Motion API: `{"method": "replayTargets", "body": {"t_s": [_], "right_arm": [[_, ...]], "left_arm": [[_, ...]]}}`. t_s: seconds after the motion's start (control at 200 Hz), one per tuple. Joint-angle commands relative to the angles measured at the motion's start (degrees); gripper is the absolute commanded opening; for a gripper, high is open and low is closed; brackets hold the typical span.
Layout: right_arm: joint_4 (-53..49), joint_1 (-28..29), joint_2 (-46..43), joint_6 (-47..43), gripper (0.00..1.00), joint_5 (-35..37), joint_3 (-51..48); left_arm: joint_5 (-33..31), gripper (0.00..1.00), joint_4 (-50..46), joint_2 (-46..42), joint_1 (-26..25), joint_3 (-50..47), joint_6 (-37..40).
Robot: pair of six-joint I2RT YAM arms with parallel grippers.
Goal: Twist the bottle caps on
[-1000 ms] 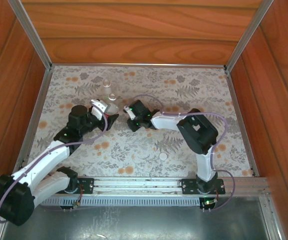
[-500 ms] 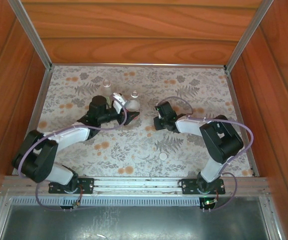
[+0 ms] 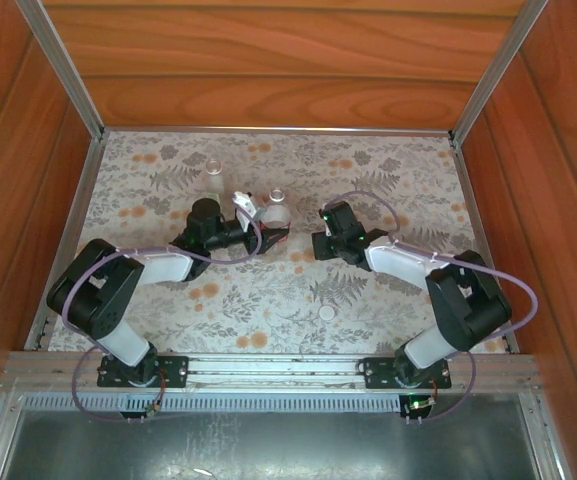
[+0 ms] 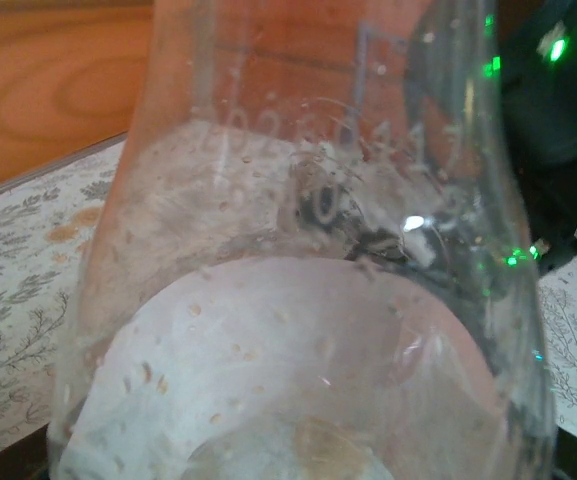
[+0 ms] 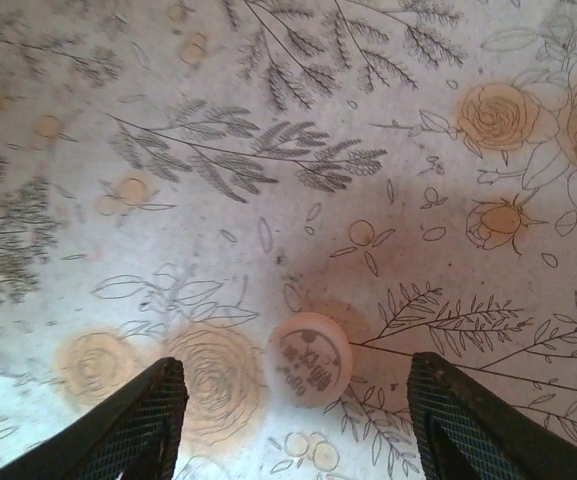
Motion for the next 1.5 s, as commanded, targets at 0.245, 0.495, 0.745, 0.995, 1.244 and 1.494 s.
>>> {"method": "replayTargets", "body": {"t_s": [0.245, 0.495, 0.745, 0.995, 1.244, 1.494], "right_arm": [[-19.62, -0.35, 2.74, -0.06, 0.62, -3.40, 10.20], [-26.60, -0.59, 10.04, 2.28, 0.56, -3.36, 17.21], [-31.11, -1.98, 15.05, 3.65, 0.53, -3.74, 22.23], [-31.23, -2.65, 17.82, 3.03, 0.48, -6.24, 24.35], [-31.11, -2.75, 19.52, 2.65, 0.43, -6.89, 25.15], [-30.72, -2.84, 20.30, 2.41, 0.43, -6.88, 25.41]], "left_arm": [[2.98, 0.69, 10.92, 5.77, -0.18, -2.94, -2.88], [3.83, 0.69, 11.29, 6.04, -0.20, -3.67, -2.83], [3.97, 0.69, 11.29, 6.08, 0.21, -4.49, -1.87], [5.19, 0.69, 11.29, 6.48, 0.32, -4.11, -2.07], [6.22, 0.69, 11.23, 7.08, 0.36, -3.33, -2.88], [6.85, 0.69, 11.22, 7.51, 0.36, -2.72, -3.17]]}}
